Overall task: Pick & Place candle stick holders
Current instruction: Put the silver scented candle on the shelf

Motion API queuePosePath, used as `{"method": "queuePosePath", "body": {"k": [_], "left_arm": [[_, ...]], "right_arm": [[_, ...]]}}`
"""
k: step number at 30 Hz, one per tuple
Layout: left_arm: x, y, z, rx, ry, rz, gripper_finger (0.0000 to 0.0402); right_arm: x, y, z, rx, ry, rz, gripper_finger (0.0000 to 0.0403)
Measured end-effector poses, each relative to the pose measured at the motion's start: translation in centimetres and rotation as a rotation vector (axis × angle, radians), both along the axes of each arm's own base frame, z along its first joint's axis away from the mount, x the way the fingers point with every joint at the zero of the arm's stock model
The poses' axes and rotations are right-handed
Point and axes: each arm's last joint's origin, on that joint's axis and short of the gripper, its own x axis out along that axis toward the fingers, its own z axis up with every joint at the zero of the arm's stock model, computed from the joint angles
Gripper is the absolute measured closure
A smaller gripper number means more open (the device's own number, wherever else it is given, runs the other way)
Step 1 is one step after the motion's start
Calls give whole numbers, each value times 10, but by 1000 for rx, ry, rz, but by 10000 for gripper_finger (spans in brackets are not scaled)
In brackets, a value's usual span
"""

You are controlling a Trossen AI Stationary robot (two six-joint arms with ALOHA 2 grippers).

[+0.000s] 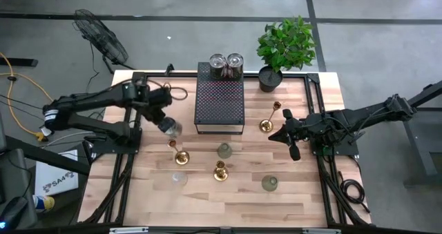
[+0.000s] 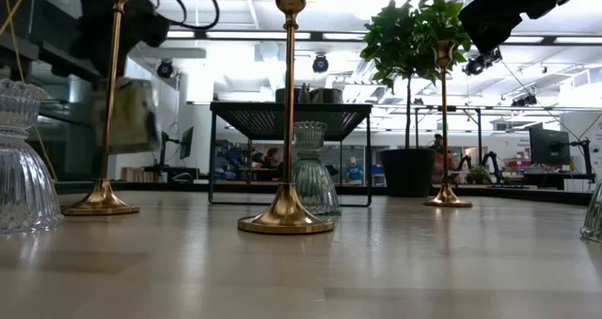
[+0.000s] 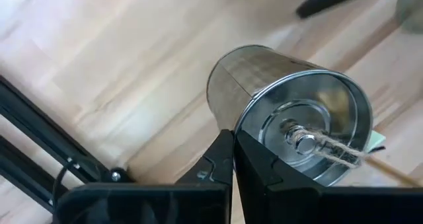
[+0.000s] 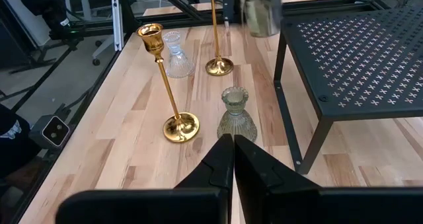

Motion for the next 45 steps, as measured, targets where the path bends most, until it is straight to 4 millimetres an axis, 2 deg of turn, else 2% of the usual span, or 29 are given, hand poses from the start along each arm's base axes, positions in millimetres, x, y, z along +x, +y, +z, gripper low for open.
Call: {"method": "queuePosePath", "body": {"k": [4,10,16,23,45], "left_arm": [[5,13,22,37,-18,14,401],[26,35,52,76,-26,-8,401],[53,58,70,108,-27,-47,401],[71,71,90,137,-47,-89,401],[155,117,78,185,-106,-172,401]], "right_arm": [[0,0,0,0,1,0,398],[0,0,0,0,0,0,398],[0,0,0,0,0,0,398],[0,0,0,0,1,0,398],[0,0,0,0,0,0,398]]}}
